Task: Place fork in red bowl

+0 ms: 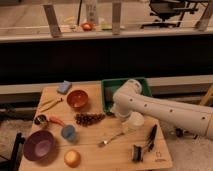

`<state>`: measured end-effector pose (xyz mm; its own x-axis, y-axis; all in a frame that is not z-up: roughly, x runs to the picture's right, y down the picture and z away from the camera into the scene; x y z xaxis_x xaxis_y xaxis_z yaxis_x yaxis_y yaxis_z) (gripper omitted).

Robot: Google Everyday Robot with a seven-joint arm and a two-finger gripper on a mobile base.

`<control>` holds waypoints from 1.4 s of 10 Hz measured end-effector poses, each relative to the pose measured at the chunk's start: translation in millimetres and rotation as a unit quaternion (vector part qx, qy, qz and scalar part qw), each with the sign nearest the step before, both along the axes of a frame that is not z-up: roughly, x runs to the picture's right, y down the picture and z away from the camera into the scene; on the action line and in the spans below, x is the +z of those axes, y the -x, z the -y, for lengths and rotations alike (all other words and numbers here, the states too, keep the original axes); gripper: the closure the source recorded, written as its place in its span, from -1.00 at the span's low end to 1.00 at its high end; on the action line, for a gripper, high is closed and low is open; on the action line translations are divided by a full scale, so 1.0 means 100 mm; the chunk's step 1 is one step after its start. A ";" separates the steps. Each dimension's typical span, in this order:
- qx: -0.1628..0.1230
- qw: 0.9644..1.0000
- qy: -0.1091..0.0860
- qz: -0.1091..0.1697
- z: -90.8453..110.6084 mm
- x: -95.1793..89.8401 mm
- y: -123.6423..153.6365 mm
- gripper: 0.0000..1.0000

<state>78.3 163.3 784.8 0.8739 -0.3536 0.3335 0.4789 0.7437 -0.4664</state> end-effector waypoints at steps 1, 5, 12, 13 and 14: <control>0.003 1.000 0.001 0.002 -0.03 0.03 0.00 -0.60; 0.008 1.000 0.011 0.010 -0.17 0.21 0.01 -0.60; 0.014 0.999 0.026 0.020 -0.38 0.50 -0.08 -0.60; 0.013 0.999 0.028 0.020 -0.39 0.52 -0.09 -0.60; 0.012 0.999 0.029 0.022 -0.40 0.55 -0.09 -0.60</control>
<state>87.8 203.5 839.4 0.8657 -0.3113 0.3919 0.4825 0.7274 -0.4879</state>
